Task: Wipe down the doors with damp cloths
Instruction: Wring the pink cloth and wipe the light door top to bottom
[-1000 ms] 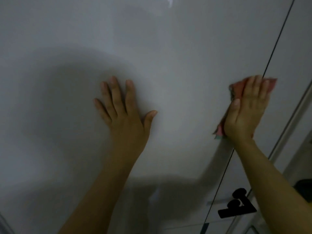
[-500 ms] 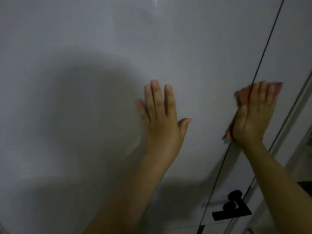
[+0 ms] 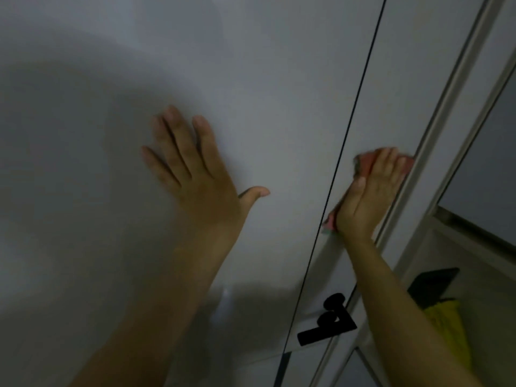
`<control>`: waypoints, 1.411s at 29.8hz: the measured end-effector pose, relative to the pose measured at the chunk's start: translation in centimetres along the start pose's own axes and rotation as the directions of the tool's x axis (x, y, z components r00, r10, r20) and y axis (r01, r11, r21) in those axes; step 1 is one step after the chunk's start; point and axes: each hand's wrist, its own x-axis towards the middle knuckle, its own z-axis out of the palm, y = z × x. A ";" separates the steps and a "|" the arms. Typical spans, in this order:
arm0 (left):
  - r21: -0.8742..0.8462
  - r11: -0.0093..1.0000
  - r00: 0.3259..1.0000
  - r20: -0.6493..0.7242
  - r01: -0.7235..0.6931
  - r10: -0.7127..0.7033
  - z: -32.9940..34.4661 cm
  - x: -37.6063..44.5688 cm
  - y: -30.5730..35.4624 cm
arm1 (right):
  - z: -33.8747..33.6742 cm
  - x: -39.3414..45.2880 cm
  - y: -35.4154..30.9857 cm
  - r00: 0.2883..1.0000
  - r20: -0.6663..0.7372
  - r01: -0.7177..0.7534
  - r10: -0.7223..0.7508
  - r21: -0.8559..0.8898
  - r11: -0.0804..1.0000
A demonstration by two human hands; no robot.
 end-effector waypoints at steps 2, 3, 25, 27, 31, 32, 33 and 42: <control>0.000 1.000 1.000 0.001 -0.002 0.002 0.1 -0.1 0.0 | 1.2 -1.8 -2.7 0.926 -0.067 -0.367 0.372 0.078 0.927; -0.007 1.000 1.000 0.001 0.000 0.000 0.0 -0.1 0.0 | 1.8 -3.1 -4.2 0.901 -0.070 -0.423 0.429 0.080 0.903; -0.084 0.989 0.989 0.075 -0.119 0.126 1.5 -1.7 3.7 | -0.1 -7.6 3.0 0.982 0.108 0.156 -0.153 -0.025 0.987; -0.073 0.990 0.990 0.062 -0.124 0.129 1.6 -1.6 3.7 | -0.1 -6.6 4.0 0.995 0.013 -0.102 0.102 -0.010 0.995; -0.081 0.990 0.992 0.039 -0.119 0.123 1.7 -1.7 3.8 | 1.6 -8.8 0.2 0.914 -0.034 -0.398 0.403 0.106 0.911; -0.077 0.990 0.992 0.035 -0.121 0.124 1.7 -1.7 3.8 | 2.0 -10.0 -0.9 0.926 -0.015 -0.374 0.377 0.106 0.922; -0.074 0.989 0.991 0.038 -0.125 0.128 1.7 -1.7 3.7 | 2.2 -11.4 -1.8 0.951 0.020 -0.308 0.308 0.089 0.947; -0.092 0.987 0.990 0.037 -0.135 0.139 1.8 -1.7 3.5 | 0.7 -10.3 4.0 0.867 0.061 -0.497 0.494 0.171 0.851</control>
